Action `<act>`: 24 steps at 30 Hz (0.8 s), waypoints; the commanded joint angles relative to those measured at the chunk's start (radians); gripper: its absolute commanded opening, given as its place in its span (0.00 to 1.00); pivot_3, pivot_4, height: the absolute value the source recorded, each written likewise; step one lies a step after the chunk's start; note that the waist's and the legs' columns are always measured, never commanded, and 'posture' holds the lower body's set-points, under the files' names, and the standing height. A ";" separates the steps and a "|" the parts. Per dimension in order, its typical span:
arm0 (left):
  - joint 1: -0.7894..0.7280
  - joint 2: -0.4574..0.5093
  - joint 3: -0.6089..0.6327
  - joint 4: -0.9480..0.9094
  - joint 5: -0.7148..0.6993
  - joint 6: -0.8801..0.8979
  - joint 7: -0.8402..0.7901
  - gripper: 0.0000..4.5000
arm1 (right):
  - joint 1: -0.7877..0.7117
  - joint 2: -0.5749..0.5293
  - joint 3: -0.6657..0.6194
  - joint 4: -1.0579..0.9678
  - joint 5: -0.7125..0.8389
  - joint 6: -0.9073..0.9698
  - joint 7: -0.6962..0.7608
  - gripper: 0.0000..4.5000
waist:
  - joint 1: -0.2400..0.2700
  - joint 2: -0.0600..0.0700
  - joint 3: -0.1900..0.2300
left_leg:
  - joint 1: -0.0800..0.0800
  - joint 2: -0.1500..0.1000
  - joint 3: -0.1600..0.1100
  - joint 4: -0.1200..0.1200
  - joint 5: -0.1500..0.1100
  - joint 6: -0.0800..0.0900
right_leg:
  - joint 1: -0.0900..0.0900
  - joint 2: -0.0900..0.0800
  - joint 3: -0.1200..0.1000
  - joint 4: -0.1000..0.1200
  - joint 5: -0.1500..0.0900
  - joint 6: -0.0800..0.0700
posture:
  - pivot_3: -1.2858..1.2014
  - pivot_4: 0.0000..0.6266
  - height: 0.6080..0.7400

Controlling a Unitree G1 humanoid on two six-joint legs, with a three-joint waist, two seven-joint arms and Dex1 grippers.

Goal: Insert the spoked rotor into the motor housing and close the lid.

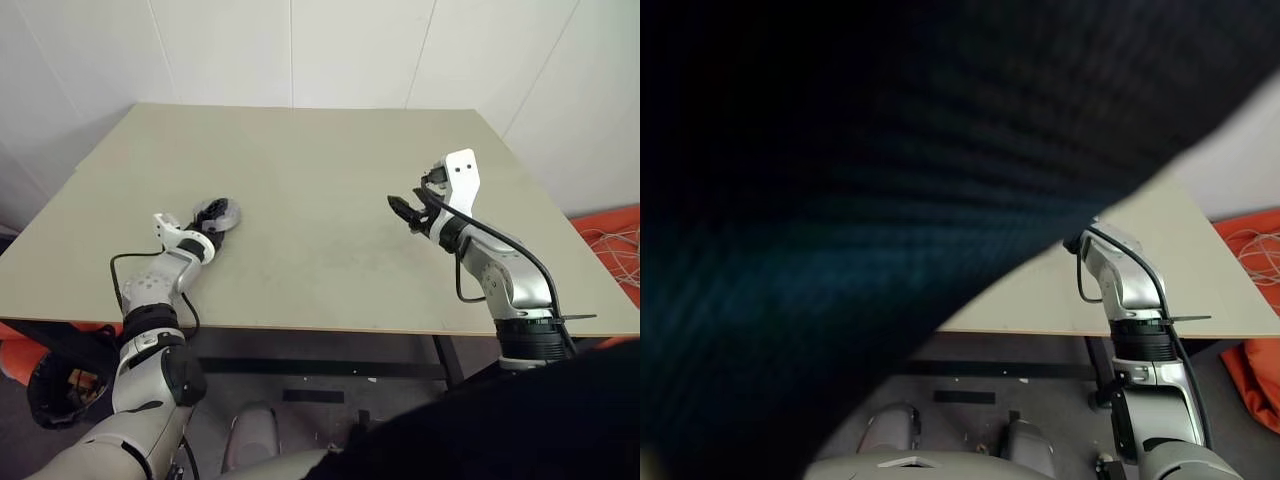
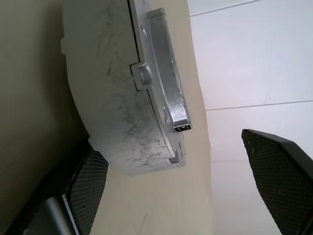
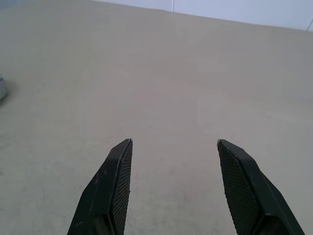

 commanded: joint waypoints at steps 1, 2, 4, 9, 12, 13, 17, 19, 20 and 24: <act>0.015 -0.020 -0.054 -0.057 -0.027 0.126 0.006 0.99 | -0.031 -0.001 -0.029 -0.009 0.003 -0.009 -0.005 0.69 | 0.001 0.000 0.000 | 0.000 0.000 0.000 0.000 0.000 0.000 | 0.000 0.000 0.000 0.000 -0.001 0.001 | 0.52 0.00 1.00; 0.022 -0.024 -0.069 -0.075 -0.029 0.156 -0.001 0.99 | -0.032 0.000 -0.028 -0.007 0.003 -0.010 -0.005 0.69 | 0.001 0.000 0.000 | 0.000 0.000 0.000 0.000 0.000 0.000 | 0.000 -0.001 0.000 0.000 -0.001 0.001 | 0.52 0.00 1.00; 0.026 -0.034 -0.076 -0.099 -0.043 0.191 -0.004 0.99 | -0.033 0.002 -0.025 -0.004 0.000 -0.012 -0.006 0.69 | 0.002 0.000 0.000 | 0.000 0.000 0.000 0.000 0.000 0.001 | 0.001 -0.002 0.000 0.000 -0.001 0.002 | 0.52 0.00 1.00; 0.065 -0.035 -0.201 -0.235 -0.002 0.231 -0.088 0.99 | -0.028 0.005 -0.022 -0.002 -0.005 -0.012 -0.008 0.69 | 0.000 0.000 0.000 | 0.000 0.000 0.000 0.000 0.000 0.001 | 0.000 -0.001 0.000 -0.001 -0.001 0.002 | 0.52 0.00 1.00; 0.069 -0.035 -0.266 -0.326 0.000 0.231 -0.136 0.99 | -0.024 0.003 -0.025 0.001 -0.006 -0.011 -0.008 0.69 | -0.004 0.000 0.000 | 0.000 0.000 0.000 -0.001 0.000 0.001 | 0.000 -0.001 0.000 -0.001 -0.001 0.002 | 0.52 0.00 1.00; 0.071 -0.030 -0.295 -0.353 0.015 0.218 -0.155 0.99 | -0.022 0.002 -0.026 0.000 -0.005 -0.010 -0.008 0.69 | -0.004 0.000 0.000 | 0.000 0.000 0.000 -0.001 0.000 0.001 | -0.001 0.000 0.000 -0.001 -0.001 0.002 | 0.52 0.00 1.00; 0.084 0.009 -0.408 -0.426 0.110 0.112 -0.262 0.99 | 0.008 -0.009 -0.022 -0.018 0.003 0.000 0.014 0.69 | -0.006 0.000 0.000 | 0.001 0.000 0.001 -0.002 0.000 0.001 | -0.001 0.000 0.000 -0.001 -0.001 0.002 | 0.52 0.00 1.00; 0.091 0.027 -0.450 -0.451 0.144 0.065 -0.317 0.99 | 0.037 -0.019 -0.014 -0.026 0.000 0.002 0.029 0.69 | -0.005 0.000 0.000 | 0.000 0.000 0.001 -0.002 0.000 0.001 | 0.000 0.000 0.000 -0.001 -0.002 0.003 | 0.52 0.00 1.00; 0.093 0.031 -0.463 -0.458 0.156 0.048 -0.336 0.99 | 0.046 -0.023 -0.011 -0.028 -0.004 0.000 0.034 0.69 | -0.005 0.000 0.000 | 0.000 0.000 0.001 -0.003 0.000 0.001 | 0.000 0.000 0.000 -0.002 -0.002 0.003 | 0.52 0.00 1.00; 0.119 0.072 -0.561 -0.490 0.273 -0.080 -0.426 0.99 | 0.102 -0.037 -0.015 -0.029 -0.014 -0.029 0.053 0.69 | -0.007 0.001 0.000 | 0.000 0.000 0.001 -0.003 0.000 0.001 | -0.001 0.000 0.001 -0.002 -0.002 0.003 | 0.52 0.00 1.00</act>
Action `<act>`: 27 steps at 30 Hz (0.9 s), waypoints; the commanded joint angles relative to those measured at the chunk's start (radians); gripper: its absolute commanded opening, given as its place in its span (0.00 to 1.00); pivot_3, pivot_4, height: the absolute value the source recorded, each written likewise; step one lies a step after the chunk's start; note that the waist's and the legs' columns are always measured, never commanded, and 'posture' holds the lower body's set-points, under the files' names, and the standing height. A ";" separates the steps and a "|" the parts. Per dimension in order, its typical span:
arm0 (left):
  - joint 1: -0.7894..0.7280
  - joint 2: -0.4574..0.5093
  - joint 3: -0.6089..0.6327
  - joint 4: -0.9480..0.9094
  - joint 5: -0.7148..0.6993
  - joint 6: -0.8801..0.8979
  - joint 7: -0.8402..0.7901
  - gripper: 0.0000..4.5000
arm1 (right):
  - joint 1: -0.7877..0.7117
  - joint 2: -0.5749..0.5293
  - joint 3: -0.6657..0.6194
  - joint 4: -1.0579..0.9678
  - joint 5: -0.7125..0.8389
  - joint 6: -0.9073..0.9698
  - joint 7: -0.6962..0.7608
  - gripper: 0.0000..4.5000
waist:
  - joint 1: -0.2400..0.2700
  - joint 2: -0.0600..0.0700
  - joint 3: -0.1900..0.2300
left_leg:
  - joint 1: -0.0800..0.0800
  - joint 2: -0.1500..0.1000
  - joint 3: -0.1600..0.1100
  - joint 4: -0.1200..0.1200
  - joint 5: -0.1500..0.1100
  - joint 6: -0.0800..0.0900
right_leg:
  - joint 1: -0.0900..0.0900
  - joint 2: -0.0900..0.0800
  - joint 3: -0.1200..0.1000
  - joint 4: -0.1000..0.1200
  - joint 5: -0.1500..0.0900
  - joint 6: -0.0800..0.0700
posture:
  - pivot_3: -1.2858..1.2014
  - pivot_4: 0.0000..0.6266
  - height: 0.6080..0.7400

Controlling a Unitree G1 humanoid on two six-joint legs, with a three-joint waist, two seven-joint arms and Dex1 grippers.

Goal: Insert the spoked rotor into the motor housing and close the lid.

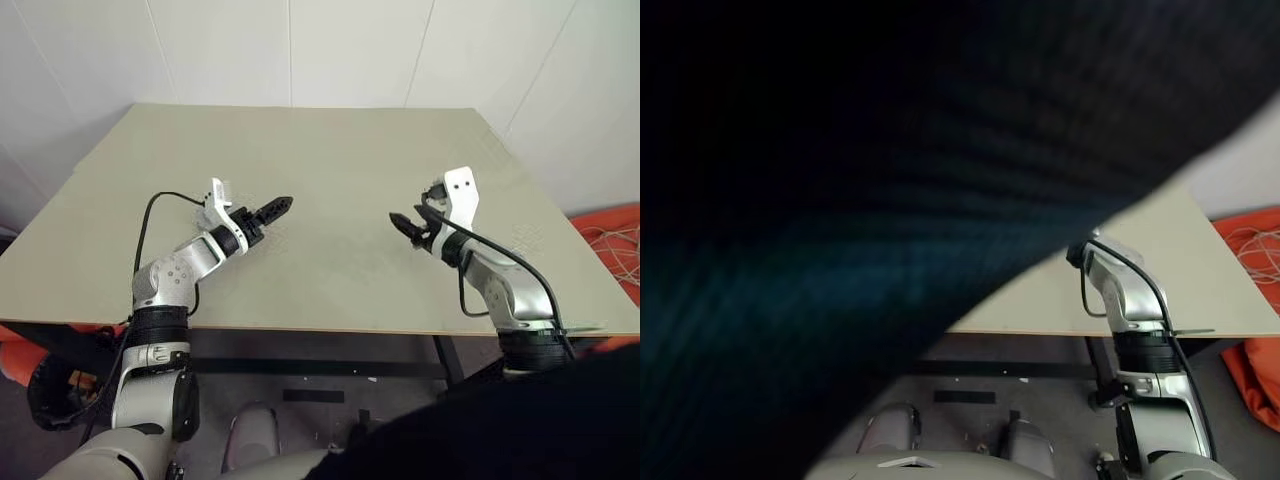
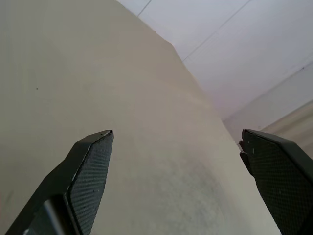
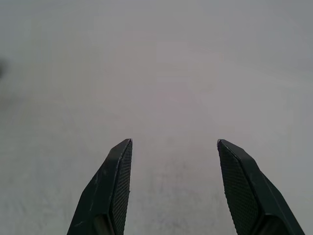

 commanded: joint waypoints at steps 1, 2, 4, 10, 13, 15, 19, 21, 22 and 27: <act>0.005 0.028 -0.065 -0.057 0.085 -0.118 -0.080 0.99 | 0.020 -0.020 -0.019 -0.037 -0.007 -0.046 0.018 0.69 | 0.000 0.000 0.000 | 0.000 0.000 0.000 0.000 0.000 0.000 | 0.000 0.000 0.000 0.000 0.000 0.000 | 0.52 0.00 1.00; 0.010 0.033 -0.078 -0.059 0.104 -0.146 -0.096 0.99 | 0.032 -0.021 -0.023 -0.043 -0.004 -0.059 0.026 0.69 | -0.001 0.000 0.000 | 0.000 0.000 0.000 0.000 0.000 0.000 | 0.000 0.000 0.000 0.000 0.000 0.000 | 0.52 0.00 1.00; 0.031 0.051 -0.118 -0.072 0.164 -0.229 -0.140 0.99 | 0.069 -0.018 -0.031 -0.075 0.011 -0.109 0.057 0.69 | -0.004 0.000 0.000 | 0.000 0.000 0.000 0.000 0.000 0.000 | 0.000 0.000 0.000 0.000 0.000 0.000 | 0.52 0.00 1.00; 0.096 0.046 -0.142 -0.089 0.222 -0.384 -0.214 0.99 | 0.143 0.008 -0.035 -0.112 0.032 -0.258 0.123 0.69 | -0.017 0.000 0.000 | 0.000 0.000 0.000 0.000 0.000 0.000 | 0.000 0.000 0.000 0.000 0.000 0.001 | 0.52 0.00 1.00; 0.122 0.044 -0.158 -0.089 0.255 -0.441 -0.230 0.99 | 0.158 0.021 -0.020 -0.105 0.021 -0.310 0.133 0.69 | -0.018 0.000 0.000 | 0.001 0.000 0.000 0.000 0.000 0.000 | 0.000 0.000 0.000 0.000 0.000 0.001 | 0.52 0.00 1.00; 0.130 0.038 -0.159 -0.090 0.260 -0.458 -0.231 0.99 | 0.159 0.030 -0.012 -0.088 0.005 -0.338 0.128 0.69 | -0.018 0.000 0.000 | 0.001 0.000 0.000 0.000 0.000 0.000 | 0.000 0.000 0.000 0.000 -0.001 0.001 | 0.52 0.00 1.00; 0.132 0.030 -0.161 -0.082 0.272 -0.479 -0.232 0.99 | 0.148 0.046 -0.003 -0.025 -0.027 -0.377 0.105 0.69 | -0.020 0.000 0.000 | 0.001 0.000 0.001 0.000 0.000 0.000 | 0.000 0.000 0.000 0.000 -0.001 0.001 | 0.52 0.00 1.00; 0.130 0.026 -0.158 -0.077 0.276 -0.485 -0.231 0.99 | 0.137 0.052 -0.004 -0.011 -0.033 -0.389 0.099 0.69 | -0.020 0.000 0.000 | 0.001 0.000 0.001 0.000 0.000 0.000 | 0.000 0.000 0.000 0.000 -0.001 0.001 | 0.52 0.00 1.00; 0.129 0.024 -0.157 -0.076 0.277 -0.488 -0.231 0.99 | 0.131 0.053 -0.004 -0.004 -0.038 -0.396 0.096 0.69 | -0.020 0.000 0.000 | 0.001 0.000 0.001 0.000 0.000 0.000 | 0.000 0.000 0.000 0.000 -0.001 0.001 | 0.52 0.00 1.00; 0.118 0.013 -0.159 -0.063 0.287 -0.499 -0.226 0.99 | 0.107 0.058 -0.006 0.028 -0.054 -0.428 0.088 0.69 | -0.021 0.000 0.000 | 0.001 0.000 0.001 -0.001 0.000 0.000 | -0.001 0.000 0.000 0.000 0.000 0.000 | 0.52 0.00 1.00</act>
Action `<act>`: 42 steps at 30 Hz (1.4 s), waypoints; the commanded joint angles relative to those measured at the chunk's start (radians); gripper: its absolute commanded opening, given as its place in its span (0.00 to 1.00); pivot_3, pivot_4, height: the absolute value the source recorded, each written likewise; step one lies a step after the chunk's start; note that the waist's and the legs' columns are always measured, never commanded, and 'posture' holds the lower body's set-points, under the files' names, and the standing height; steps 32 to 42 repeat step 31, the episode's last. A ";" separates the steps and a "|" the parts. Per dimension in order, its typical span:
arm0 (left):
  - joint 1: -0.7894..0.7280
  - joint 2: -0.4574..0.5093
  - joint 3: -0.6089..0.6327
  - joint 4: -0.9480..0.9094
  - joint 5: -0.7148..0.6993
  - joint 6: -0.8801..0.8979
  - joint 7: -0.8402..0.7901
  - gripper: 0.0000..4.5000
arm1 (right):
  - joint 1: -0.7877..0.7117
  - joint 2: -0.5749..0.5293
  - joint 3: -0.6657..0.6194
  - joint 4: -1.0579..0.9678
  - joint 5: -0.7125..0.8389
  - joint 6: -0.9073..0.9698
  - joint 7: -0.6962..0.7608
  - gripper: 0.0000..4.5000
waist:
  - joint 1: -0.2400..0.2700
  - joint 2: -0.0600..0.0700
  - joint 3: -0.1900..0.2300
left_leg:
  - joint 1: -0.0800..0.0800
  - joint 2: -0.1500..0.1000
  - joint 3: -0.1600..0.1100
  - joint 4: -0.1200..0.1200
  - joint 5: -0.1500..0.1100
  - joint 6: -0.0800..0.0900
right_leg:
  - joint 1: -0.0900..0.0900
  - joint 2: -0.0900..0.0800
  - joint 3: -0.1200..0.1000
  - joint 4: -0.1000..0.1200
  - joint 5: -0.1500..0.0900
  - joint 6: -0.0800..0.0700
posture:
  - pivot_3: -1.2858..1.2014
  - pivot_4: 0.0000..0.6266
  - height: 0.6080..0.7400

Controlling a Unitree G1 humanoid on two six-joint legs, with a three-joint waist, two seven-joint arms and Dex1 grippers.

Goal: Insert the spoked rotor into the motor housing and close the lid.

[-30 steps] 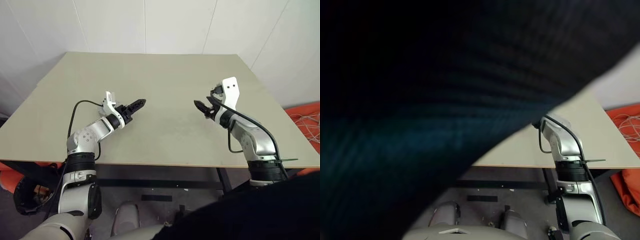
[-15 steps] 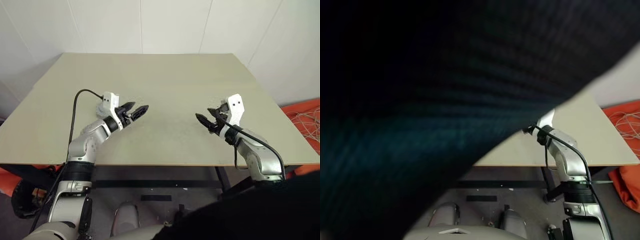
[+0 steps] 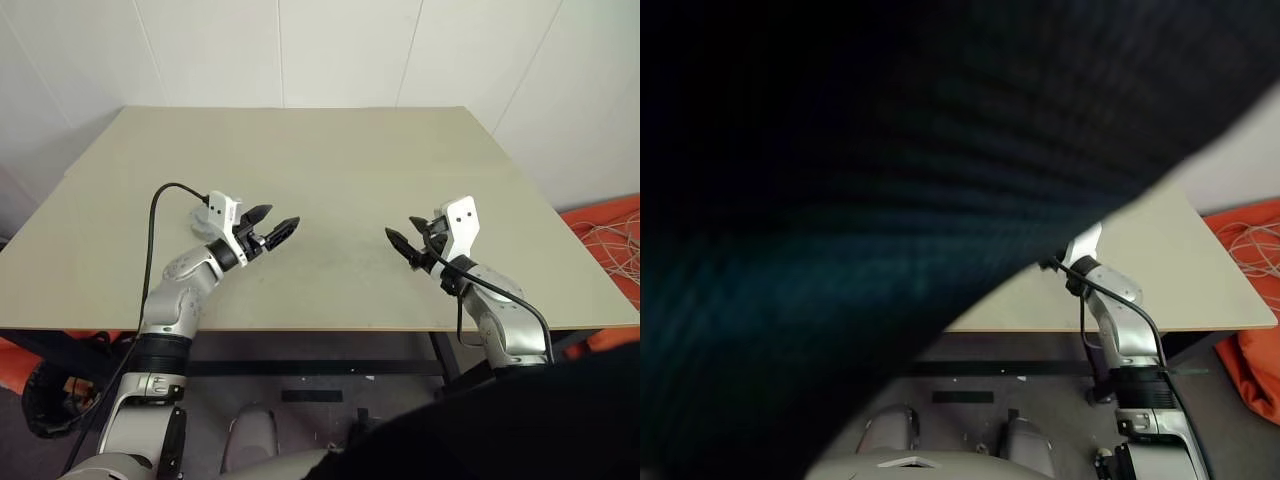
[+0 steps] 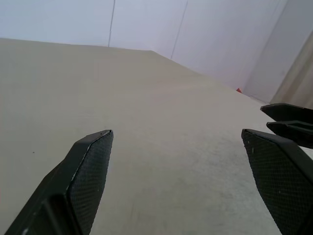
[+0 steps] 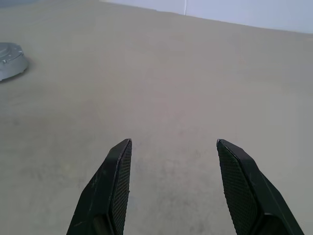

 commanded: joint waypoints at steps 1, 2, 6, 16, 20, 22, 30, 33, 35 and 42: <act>-0.024 -0.005 0.001 -0.008 0.009 -0.030 0.001 0.99 | -0.031 0.003 -0.012 0.001 -0.007 -0.046 -0.008 0.69 | 0.000 0.000 0.000 | 0.000 0.000 0.000 0.000 0.000 0.000 | 0.000 0.000 0.000 0.000 0.000 0.000 | 0.52 0.00 1.00; -0.027 -0.007 0.002 -0.005 0.011 -0.031 0.001 0.99 | -0.032 0.002 -0.012 0.004 -0.015 -0.053 -0.015 0.69 | 0.000 0.000 0.000 | 0.000 0.000 0.000 0.000 0.000 0.000 | 0.000 0.000 0.000 0.000 0.000 0.000 | 0.52 0.00 1.00; -0.032 -0.014 0.002 0.005 0.022 -0.040 0.001 0.99 | -0.034 0.005 -0.017 0.020 -0.040 -0.090 -0.041 0.69 | 0.000 0.000 0.000 | 0.000 0.000 0.000 0.000 0.000 0.000 | 0.000 0.000 0.000 0.000 0.000 0.000 | 0.52 0.00 1.00; -0.061 -0.036 0.004 0.052 0.038 -0.075 -0.005 0.99 | -0.046 0.021 -0.017 0.038 -0.060 -0.135 -0.075 0.69 | 0.000 0.000 0.000 | 0.000 0.000 0.000 0.000 0.000 0.000 | 0.000 0.000 0.000 0.000 0.000 0.000 | 0.52 0.00 1.00; -0.078 -0.040 0.003 0.075 0.046 -0.093 -0.005 0.99 | -0.054 0.020 -0.016 0.048 -0.062 -0.140 -0.079 0.69 | 0.000 0.000 0.000 | 0.000 0.000 0.000 0.000 0.000 0.001 | 0.000 0.000 0.000 0.000 0.000 0.000 | 0.52 0.00 1.00; -0.078 -0.044 0.003 0.075 0.043 -0.094 -0.005 0.99 | -0.055 0.020 -0.014 0.044 -0.062 -0.140 -0.080 0.69 | 0.000 0.000 0.000 | 0.000 0.000 0.000 0.000 0.000 0.001 | 0.000 0.000 0.000 0.000 0.000 0.000 | 0.52 0.00 1.00; -0.082 -0.050 0.004 0.090 0.050 -0.113 -0.008 0.99 | -0.064 0.016 -0.015 0.053 -0.066 -0.147 -0.086 0.69 | 0.000 0.000 0.000 | 0.000 0.000 0.001 0.000 0.000 0.001 | 0.000 0.000 0.000 0.000 0.000 0.000 | 0.52 0.00 1.00; -0.082 -0.051 0.003 0.093 0.051 -0.117 -0.009 0.99 | -0.063 0.014 -0.017 0.052 -0.067 -0.149 -0.088 0.69 | 0.000 0.000 0.000 | 0.000 0.000 0.001 0.000 0.000 0.001 | -0.001 0.000 0.000 0.000 0.000 0.000 | 0.52 0.00 1.00; -0.082 -0.051 0.003 0.093 0.051 -0.117 -0.009 0.99 | -0.063 0.014 -0.017 0.052 -0.067 -0.149 -0.088 0.69 | 0.000 0.000 0.000 | 0.000 0.000 0.001 0.000 0.000 0.001 | -0.001 0.000 0.000 0.000 0.000 0.000 | 0.52 0.00 1.00; -0.082 -0.051 0.003 0.093 0.051 -0.117 -0.009 0.99 | -0.063 0.014 -0.017 0.052 -0.067 -0.149 -0.088 0.69 | 0.000 0.000 0.000 | 0.000 0.000 0.001 0.000 0.000 0.001 | -0.001 0.000 0.000 0.000 0.000 0.000 | 0.52 0.00 1.00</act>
